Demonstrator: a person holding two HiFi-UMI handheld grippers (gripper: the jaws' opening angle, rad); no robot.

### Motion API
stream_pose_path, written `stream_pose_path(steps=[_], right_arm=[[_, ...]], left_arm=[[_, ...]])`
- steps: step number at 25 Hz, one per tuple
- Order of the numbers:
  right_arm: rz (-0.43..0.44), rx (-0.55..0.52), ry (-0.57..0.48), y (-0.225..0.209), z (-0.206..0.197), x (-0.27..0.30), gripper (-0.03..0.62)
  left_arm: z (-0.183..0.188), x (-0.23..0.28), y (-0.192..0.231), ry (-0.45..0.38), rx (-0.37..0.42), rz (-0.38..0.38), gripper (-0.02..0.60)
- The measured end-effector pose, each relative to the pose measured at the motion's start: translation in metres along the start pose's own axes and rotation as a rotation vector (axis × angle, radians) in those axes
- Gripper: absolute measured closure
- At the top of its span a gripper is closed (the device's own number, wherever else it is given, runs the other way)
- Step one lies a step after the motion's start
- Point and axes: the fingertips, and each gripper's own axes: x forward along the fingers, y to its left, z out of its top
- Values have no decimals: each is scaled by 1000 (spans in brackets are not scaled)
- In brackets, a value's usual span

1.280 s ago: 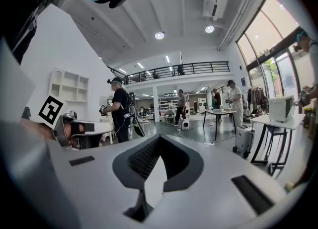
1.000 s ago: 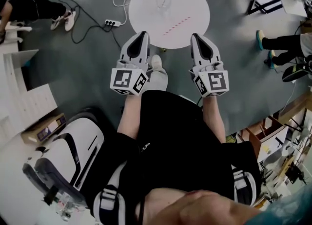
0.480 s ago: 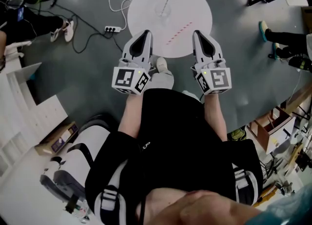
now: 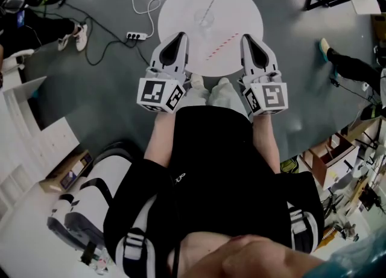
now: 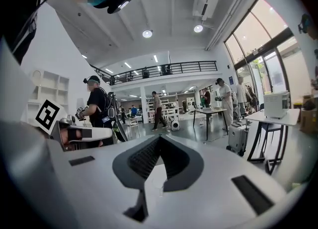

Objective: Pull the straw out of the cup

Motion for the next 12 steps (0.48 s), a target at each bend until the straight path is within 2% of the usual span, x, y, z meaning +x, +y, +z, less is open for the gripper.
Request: stream_pose_path(steps=[6,12], right_arm=[[41,-9,-26,-11,14,7,579],[104,-26,-62,-13,37,18,579]], left_arm=[[13,7,5,-36,8,61,574],[26,12,-4,-57,24,91,574]])
